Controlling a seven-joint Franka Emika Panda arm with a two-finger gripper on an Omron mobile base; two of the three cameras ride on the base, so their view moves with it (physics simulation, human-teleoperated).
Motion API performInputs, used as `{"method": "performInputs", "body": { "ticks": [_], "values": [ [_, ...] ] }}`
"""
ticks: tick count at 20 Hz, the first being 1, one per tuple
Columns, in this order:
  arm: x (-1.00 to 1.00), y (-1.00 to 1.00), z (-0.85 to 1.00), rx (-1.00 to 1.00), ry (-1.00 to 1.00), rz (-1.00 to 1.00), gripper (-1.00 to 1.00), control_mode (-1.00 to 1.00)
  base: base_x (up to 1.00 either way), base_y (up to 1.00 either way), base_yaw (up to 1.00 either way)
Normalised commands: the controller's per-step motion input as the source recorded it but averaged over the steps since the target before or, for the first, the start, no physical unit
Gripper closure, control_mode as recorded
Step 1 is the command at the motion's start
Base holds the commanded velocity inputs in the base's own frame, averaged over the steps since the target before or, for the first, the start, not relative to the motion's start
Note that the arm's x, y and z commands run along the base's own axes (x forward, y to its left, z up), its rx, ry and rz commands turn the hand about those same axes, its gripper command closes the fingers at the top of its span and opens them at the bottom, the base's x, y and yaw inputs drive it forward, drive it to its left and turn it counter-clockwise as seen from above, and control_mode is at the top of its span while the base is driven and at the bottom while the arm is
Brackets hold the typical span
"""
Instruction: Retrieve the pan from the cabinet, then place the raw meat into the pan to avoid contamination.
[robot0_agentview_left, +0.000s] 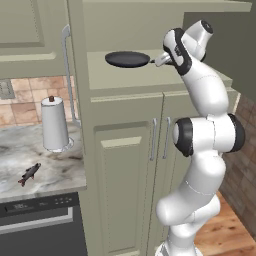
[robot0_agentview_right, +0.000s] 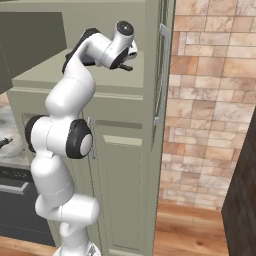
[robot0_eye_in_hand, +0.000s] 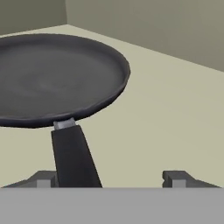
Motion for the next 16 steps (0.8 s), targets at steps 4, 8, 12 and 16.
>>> {"method": "performInputs", "body": {
  "ticks": [4,8,12,16],
  "values": [
    [0.0,0.03,-0.06,0.0,0.0,0.02,1.0,-1.0,0.0,0.0,0.0],
    [0.0,0.03,-0.07,0.0,0.0,0.01,1.0,-1.0,0.0,0.0,0.0],
    [0.0,0.01,-0.01,0.0,0.0,0.0,1.0,-1.0,0.0,0.0,0.0],
    [0.0,0.0,0.0,0.0,0.0,0.0,1.0,-1.0,0.0,0.0,0.0]
  ]
}}
